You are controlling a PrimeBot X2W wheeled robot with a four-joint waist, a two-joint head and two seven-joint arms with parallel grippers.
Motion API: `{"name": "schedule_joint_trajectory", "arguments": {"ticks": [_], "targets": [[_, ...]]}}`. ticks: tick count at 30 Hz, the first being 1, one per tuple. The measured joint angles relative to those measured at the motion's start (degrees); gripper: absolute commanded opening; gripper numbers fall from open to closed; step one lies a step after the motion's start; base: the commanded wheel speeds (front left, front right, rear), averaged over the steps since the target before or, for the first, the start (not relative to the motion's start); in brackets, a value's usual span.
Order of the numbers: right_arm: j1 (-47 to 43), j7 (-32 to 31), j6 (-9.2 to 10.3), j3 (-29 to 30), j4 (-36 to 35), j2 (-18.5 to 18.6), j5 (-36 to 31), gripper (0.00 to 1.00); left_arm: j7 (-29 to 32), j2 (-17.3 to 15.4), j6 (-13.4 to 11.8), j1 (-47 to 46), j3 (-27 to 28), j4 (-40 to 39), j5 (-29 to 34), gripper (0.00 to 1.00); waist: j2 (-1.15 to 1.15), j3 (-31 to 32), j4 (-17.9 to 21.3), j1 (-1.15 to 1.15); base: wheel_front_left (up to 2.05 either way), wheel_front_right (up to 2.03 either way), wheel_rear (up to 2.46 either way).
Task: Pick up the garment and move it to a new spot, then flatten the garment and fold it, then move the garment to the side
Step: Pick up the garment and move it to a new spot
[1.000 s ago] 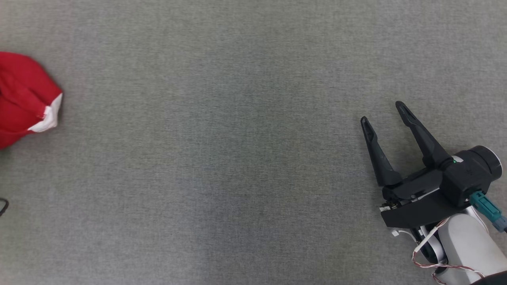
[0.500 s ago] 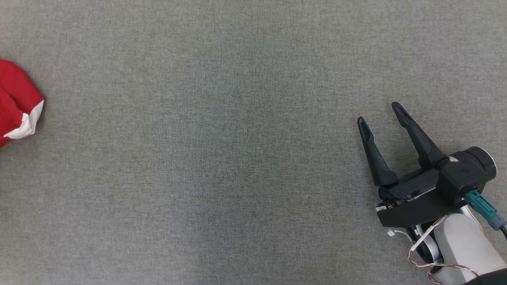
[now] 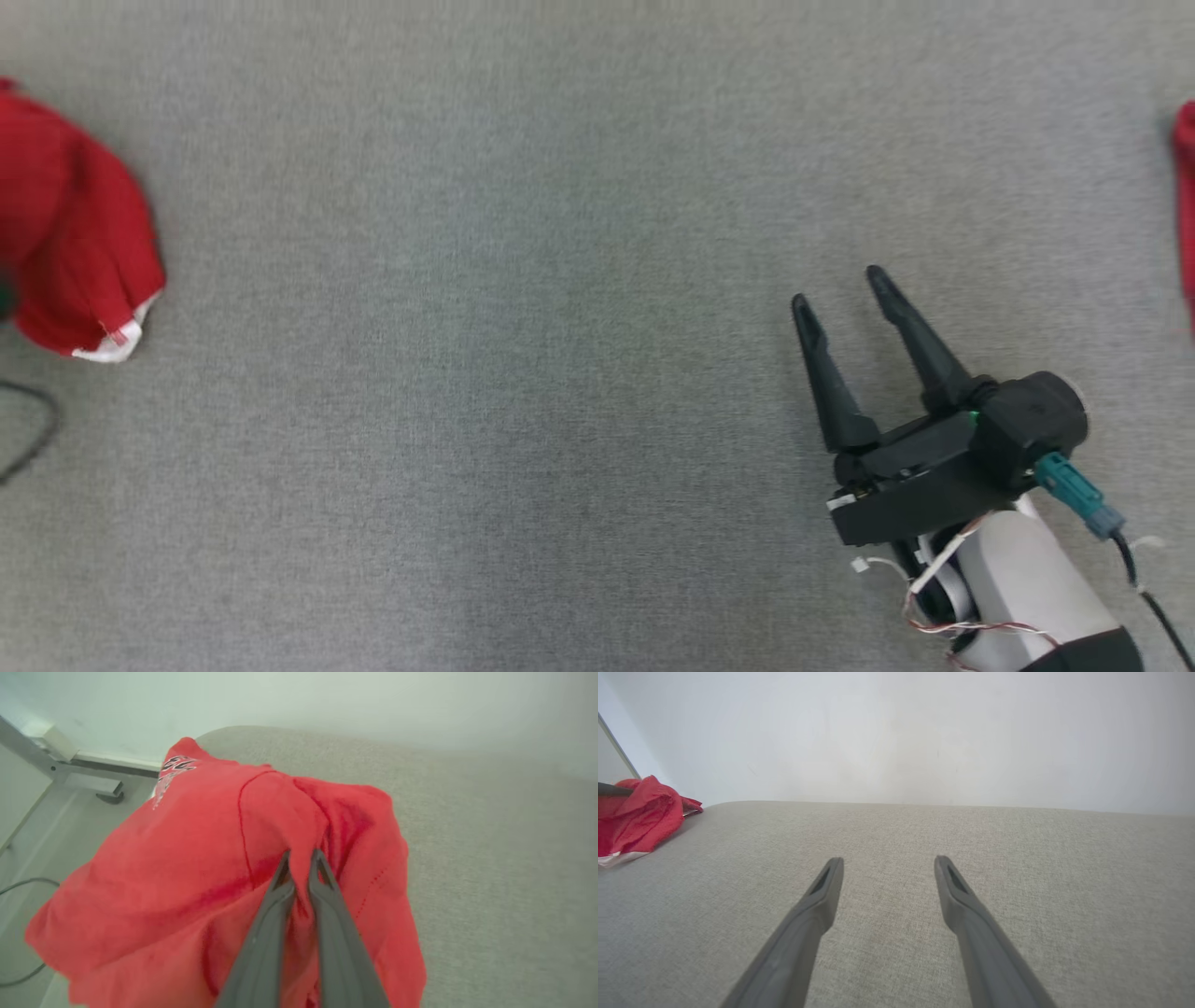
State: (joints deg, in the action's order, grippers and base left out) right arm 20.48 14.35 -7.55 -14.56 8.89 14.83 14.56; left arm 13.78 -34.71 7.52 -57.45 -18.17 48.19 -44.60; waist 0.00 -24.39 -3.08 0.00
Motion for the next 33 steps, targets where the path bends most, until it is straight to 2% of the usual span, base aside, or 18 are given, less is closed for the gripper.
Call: {"name": "schedule_joint_trajectory", "arguments": {"ticks": [5, 8, 22, 27, 30, 31, 32, 33], "targets": [[0.5, 0.5, 0.0, 0.2, 1.8, -1.8, 0.3, 1.0, -1.8, 3.1, 0.0, 0.2, -6.3, -6.4, -1.4, 0.0, 0.0, 2.3, 1.6, -0.01, 0.0, 0.0, 0.0], [0.5, 0.6, 0.0, 0.8, 2.7, -3.0, 0.5, 1.0, -3.9, 6.2, 0.0, 1.1, -8.9, -8.6, -2.5, 0.0, 0.0, 3.4, 2.6, 0.0, 0.0, 0.0, 0.0], [-2.3, 0.6, 0.0, 4.0, 3.2, -5.7, 0.4, 1.0, -19.0, 20.3, 0.0, 12.8, -18.2, -15.5, -5.1, 0.0, 0.0, 8.9, 5.5, -0.01, 0.0, 0.0, 0.0], [-3.3, 0.6, 0.0, 4.2, 4.1, -6.3, 0.3, 1.0, -24.1, 23.2, 0.0, 17.0, -21.3, -14.9, -4.3, 0.0, 0.0, 11.4, 6.5, -0.01, 0.0, 0.0, 0.0], [-3.9, 0.6, 0.0, 4.0, 4.5, -6.7, 0.3, 1.0, -27.3, 23.7, 0.0, 18.6, -20.1, -13.2, -4.0, 0.0, -0.01, 12.7, 7.4, -0.01, 0.0, 0.0, 0.0], [-4.2, 0.6, 0.0, 4.1, 4.6, -6.9, 0.3, 1.0, -28.0, 23.8, -0.1, 19.0, -19.2, -12.8, -3.9, 0.16, 0.0, 13.2, 7.7, -0.01, 0.0, 0.0, 0.0], [-4.3, 0.6, 0.0, 4.2, 4.8, -7.0, 0.3, 1.0, -28.4, 23.7, -0.3, 19.5, -18.6, -12.6, -3.1, 0.45, -0.01, 13.6, 8.0, -0.01, 0.0, 0.0, 0.0], [-4.4, 0.6, 0.0, 4.2, 4.9, -7.1, 0.3, 1.0, -28.6, 23.7, -0.5, 20.2, -17.8, -12.5, -2.0, 1.0, -0.01, 14.1, 8.3, 0.0, 0.0, 0.0, 0.0]]}}
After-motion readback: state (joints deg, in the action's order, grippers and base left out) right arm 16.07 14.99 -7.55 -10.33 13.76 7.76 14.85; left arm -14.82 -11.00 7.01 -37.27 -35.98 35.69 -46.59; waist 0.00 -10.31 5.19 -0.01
